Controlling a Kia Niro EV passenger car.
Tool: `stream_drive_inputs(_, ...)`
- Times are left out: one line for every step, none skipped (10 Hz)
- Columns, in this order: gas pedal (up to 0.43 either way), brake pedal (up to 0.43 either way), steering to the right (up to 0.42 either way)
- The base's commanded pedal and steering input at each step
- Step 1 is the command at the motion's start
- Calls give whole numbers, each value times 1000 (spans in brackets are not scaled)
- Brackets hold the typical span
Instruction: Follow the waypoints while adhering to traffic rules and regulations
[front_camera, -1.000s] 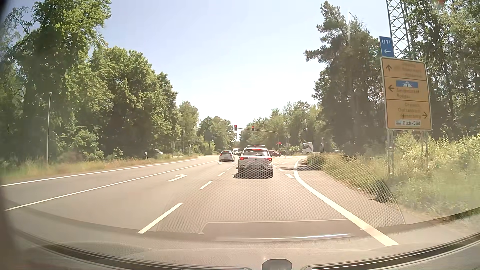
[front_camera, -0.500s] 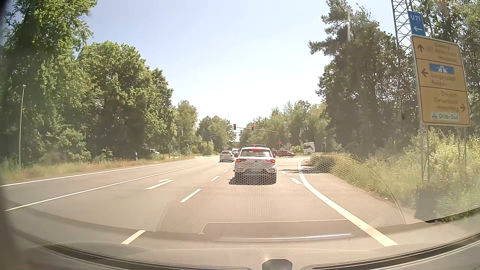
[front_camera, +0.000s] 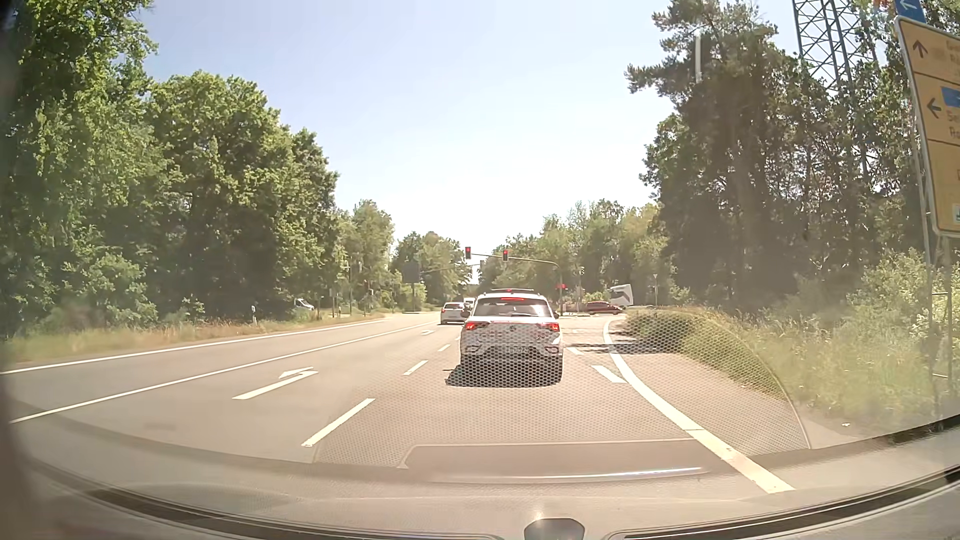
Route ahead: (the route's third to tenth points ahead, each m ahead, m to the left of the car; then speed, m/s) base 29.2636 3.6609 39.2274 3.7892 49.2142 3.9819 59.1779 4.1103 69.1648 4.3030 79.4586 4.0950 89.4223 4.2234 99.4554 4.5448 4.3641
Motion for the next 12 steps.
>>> stream_drive_inputs(0,274,0)
stream_drive_inputs(0,274,0)
stream_drive_inputs(0,274,0)
stream_drive_inputs(0,274,0)
stream_drive_inputs(0,274,0)
stream_drive_inputs(0,280,0)
stream_drive_inputs(0,280,0)
stream_drive_inputs(0,280,0)
stream_drive_inputs(0,287,0)
stream_drive_inputs(0,287,0)
stream_drive_inputs(0,287,0)
stream_drive_inputs(0,287,0)
